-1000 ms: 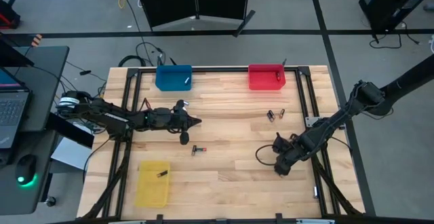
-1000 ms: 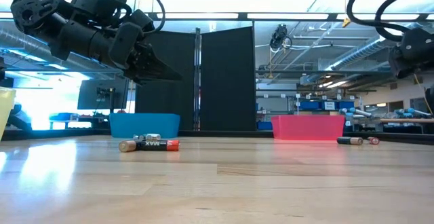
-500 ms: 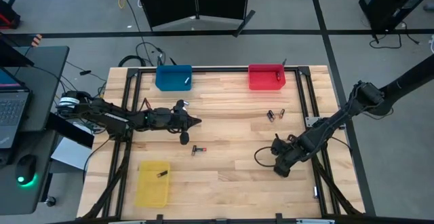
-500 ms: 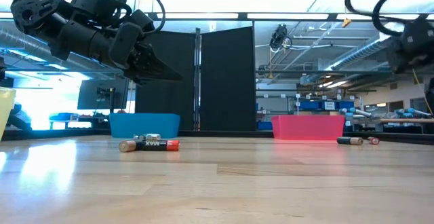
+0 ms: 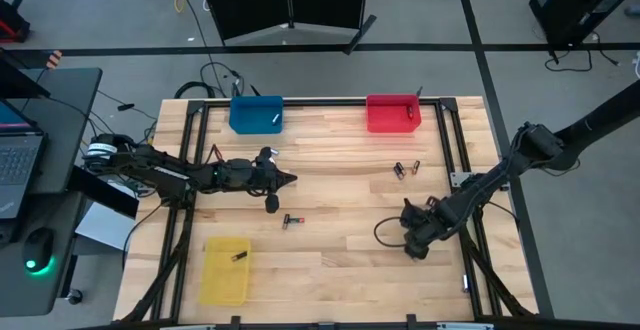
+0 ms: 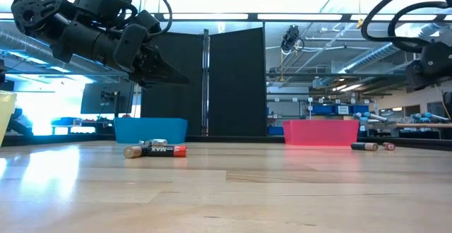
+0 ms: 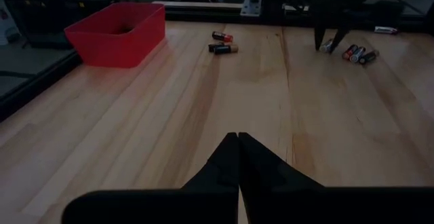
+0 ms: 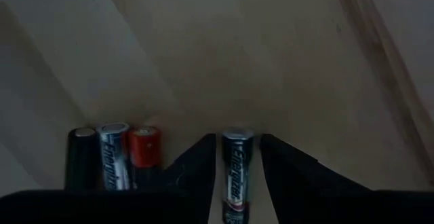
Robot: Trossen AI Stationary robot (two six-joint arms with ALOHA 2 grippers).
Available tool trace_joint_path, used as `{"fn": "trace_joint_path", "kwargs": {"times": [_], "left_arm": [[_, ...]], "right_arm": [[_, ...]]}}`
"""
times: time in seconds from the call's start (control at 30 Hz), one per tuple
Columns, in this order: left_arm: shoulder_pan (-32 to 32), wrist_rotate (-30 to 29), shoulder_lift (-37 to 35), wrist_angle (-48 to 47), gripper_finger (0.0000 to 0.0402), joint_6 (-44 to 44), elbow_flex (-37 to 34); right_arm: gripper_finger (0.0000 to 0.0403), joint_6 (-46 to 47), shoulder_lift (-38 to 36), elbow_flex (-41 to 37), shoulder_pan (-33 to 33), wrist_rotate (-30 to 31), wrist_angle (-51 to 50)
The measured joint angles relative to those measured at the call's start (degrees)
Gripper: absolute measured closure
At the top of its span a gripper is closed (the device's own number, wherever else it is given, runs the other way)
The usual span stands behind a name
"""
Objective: Sort batteries
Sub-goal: Put the silver battery into the blue bin
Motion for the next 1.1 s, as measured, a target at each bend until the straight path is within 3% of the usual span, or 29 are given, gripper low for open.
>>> {"fn": "trace_joint_path", "kwargs": {"times": [0.33,0.57,0.7,1.1], "left_arm": [[0.0,0.0,0.0,-0.8,0.039,0.0,0.0],[0.0,-1.1,0.0,-1.5,0.0388,-1.5,0.0],[0.0,-1.1,0.0,-1.3,0.0388,-1.5,0.0],[0.0,-0.1,0.0,6.0,0.0391,-1.1,0.0]], "right_arm": [[0.0281,-0.4,-0.1,-0.8,-0.1,-0.4,-2.5],[0.0341,-2.6,-0.3,-2.1,-2.5,-3.6,-0.5],[0.0344,-7.4,-0.6,-0.6,-4.5,-3.9,0.0],[0.0344,-23.7,-2.8,0.8,-11.9,11.7,23.4]]}}
